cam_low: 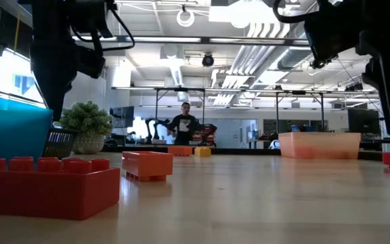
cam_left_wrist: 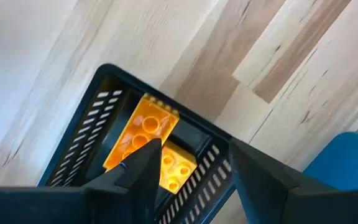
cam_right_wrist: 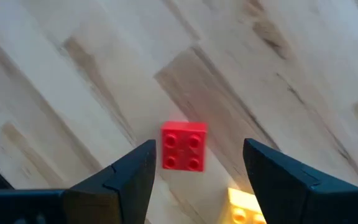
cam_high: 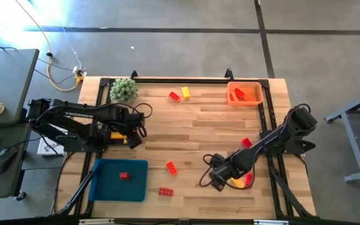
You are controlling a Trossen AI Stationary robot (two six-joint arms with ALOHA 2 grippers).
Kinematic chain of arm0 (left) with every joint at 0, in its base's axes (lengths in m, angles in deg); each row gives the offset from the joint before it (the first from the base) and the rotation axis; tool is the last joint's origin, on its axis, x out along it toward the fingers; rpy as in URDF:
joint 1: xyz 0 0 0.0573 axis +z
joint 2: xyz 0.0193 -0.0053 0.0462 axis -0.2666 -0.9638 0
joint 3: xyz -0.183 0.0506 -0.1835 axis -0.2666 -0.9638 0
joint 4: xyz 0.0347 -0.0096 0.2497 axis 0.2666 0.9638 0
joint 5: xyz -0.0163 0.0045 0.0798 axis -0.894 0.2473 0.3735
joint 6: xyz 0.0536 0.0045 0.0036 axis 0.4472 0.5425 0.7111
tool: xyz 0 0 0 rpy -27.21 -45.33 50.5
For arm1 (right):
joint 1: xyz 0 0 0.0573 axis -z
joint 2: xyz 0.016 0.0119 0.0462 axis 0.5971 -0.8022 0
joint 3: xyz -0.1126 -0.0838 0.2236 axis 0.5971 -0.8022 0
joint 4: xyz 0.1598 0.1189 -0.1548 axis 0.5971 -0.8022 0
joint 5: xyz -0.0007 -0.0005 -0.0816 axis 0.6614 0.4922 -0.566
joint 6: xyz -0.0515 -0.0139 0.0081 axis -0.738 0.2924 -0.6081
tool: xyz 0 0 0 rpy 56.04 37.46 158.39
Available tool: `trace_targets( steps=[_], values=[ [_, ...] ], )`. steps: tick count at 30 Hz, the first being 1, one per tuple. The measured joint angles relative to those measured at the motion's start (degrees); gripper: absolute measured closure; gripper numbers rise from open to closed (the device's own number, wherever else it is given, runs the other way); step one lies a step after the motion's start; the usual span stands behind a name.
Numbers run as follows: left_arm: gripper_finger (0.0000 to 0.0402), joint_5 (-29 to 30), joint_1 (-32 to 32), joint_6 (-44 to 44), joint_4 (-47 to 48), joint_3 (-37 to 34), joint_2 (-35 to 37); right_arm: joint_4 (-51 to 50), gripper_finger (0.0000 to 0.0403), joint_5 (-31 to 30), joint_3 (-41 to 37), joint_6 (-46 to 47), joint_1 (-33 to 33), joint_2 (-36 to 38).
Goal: Sort & place blocks by color
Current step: Put the red game piece into the blue bin
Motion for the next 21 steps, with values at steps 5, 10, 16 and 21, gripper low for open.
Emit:
trace_targets(
  steps=[5, 10, 16, 21],
  values=[
    [0.0225, -1.2, 0.0, 0.0, 0.0, 0.0, 0.0, 3.8, 0.0174, 0.1, 0.0, -2.0, -1.1, -2.9],
    [0.0225, -1.5, 0.0, 0.0, -0.3, 0.1, 0.0, 3.0, 0.0174, 0.2, 0.0, -2.2, -1.7, -4.7],
    [0.0225, -1.5, 0.0, 0.0, -0.5, 0.1, 0.0, 3.3, 0.0174, -0.5, 0.0, -2.3, -2.4, -5.4],
    [0.0225, -1.5, 0.0, 0.0, -0.6, 0.1, 0.0, 3.1, 0.0174, -1.1, 0.0, -2.1, -2.9, -6.6]
  ],
)
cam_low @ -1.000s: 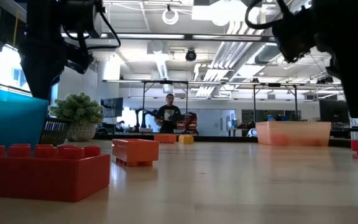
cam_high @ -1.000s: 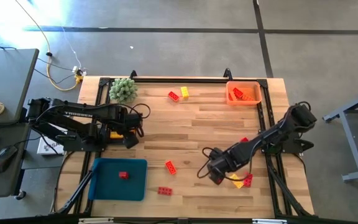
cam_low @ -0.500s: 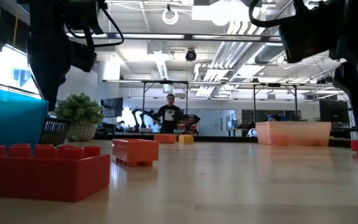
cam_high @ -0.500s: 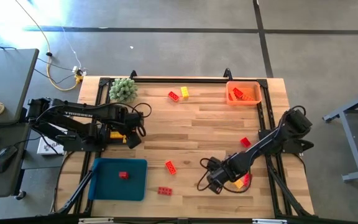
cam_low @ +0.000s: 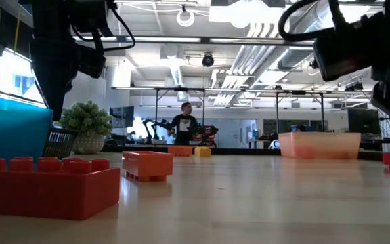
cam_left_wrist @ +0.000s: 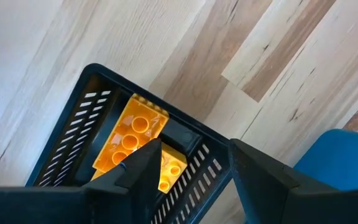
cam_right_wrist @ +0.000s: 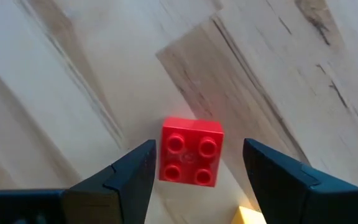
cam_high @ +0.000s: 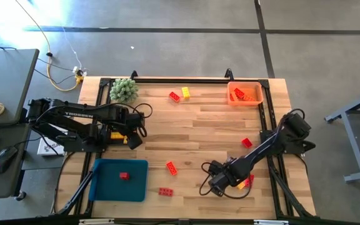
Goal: Sort & place blocks by color
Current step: Put the red game piece into the blue bin
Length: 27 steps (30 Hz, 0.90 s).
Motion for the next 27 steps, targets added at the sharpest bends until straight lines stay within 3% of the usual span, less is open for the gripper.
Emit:
trace_targets(
  steps=[9, 17, 27],
  values=[
    [0.0225, 0.0, 0.0, 0.1, 0.0, 0.0, 0.0, -0.1, 0.0186, 1.7, 0.2, 0.2, -0.1, -3.0],
    [0.0225, 0.0, 0.0, 0.2, 0.0, 0.0, 0.0, -0.6, 0.0287, 1.8, 0.2, 0.2, -0.2, -2.9],
    [0.0225, -0.1, 0.0, 0.2, 0.0, 0.0, 0.0, -0.5, 0.0288, -0.6, -0.1, -3.9, 3.3, 1.2]
  ],
)
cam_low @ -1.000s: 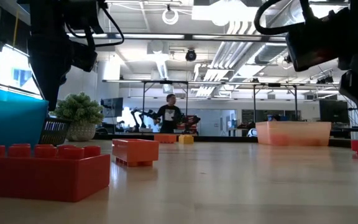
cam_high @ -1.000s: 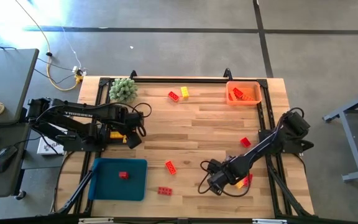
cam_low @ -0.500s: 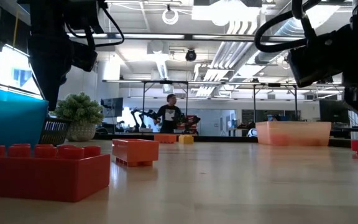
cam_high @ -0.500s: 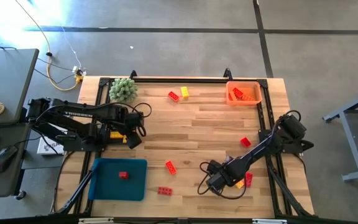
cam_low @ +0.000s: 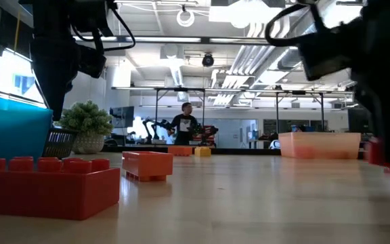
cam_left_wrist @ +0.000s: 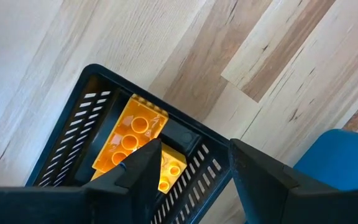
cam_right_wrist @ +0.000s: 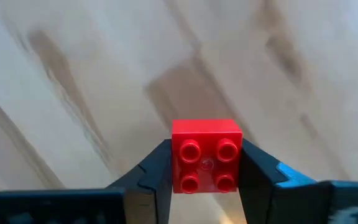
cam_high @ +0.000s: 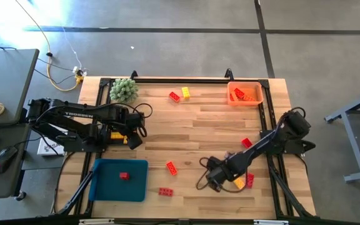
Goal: Sort & place blocks by color
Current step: Put the red game piece into the blue bin
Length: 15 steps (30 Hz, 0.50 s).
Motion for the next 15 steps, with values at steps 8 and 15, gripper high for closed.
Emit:
trace_targets(
  steps=[8, 15],
  values=[
    [0.0225, -0.2, 0.0, 1.6, -0.5, 0.0, 0.0, 5.4, 0.0288, -2.0, 0.0, -7.3, 6.1, 3.7],
    [0.0225, -0.2, 0.0, 4.1, -0.4, 0.9, 0.0, 11.6, 0.0288, -2.2, 0.0, -15.2, 12.1, 6.6]
  ],
)
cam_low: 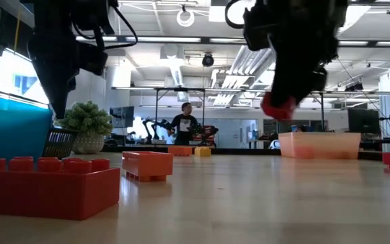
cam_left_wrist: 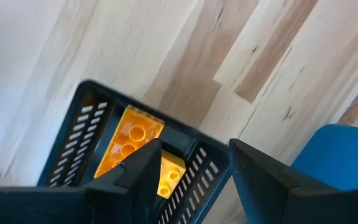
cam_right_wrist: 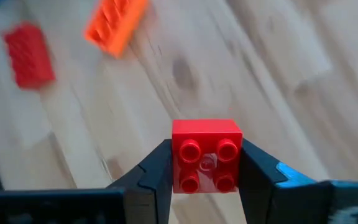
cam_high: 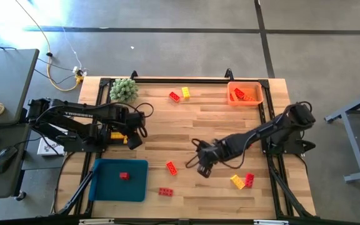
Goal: Sort & place blocks by color
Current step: Put the red game piece into the blue bin
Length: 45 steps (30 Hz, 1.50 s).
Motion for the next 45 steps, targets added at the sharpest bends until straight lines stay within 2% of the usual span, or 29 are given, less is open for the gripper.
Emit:
trace_targets(
  steps=[6, 13, 19, 26, 28, 45],
  values=[
    [0.0225, 0.6, -0.1, 3.7, -0.7, 3.8, 0.0, 5.8, 0.0288, 3.0, 0.0, -7.0, 5.8, 1.9],
    [0.0225, 1.2, -0.5, 10.3, -6.4, 7.1, 0.0, 11.9, 0.0288, 9.0, 0.0, -14.0, 12.0, 3.4],
    [0.0225, 7.1, -1.5, 16.9, -12.7, 7.9, 0.0, 18.4, 0.0288, 14.9, 0.1, -18.1, 17.0, 4.8],
    [0.0225, 15.7, -4.1, 23.0, -22.3, 7.9, 0.0, 25.8, 0.0288, 22.6, 0.1, -19.6, 21.8, 5.0],
    [0.0225, 17.1, -4.8, 24.2, -24.6, 7.9, 0.0, 27.6, 0.0288, 23.0, 0.1, -19.7, 22.8, 5.0],
    [0.0225, 20.1, -7.2, 32.0, -43.5, 7.9, 0.0, 44.1, 0.0288, 29.1, 0.1, -17.4, 27.5, 5.0]
  ],
)
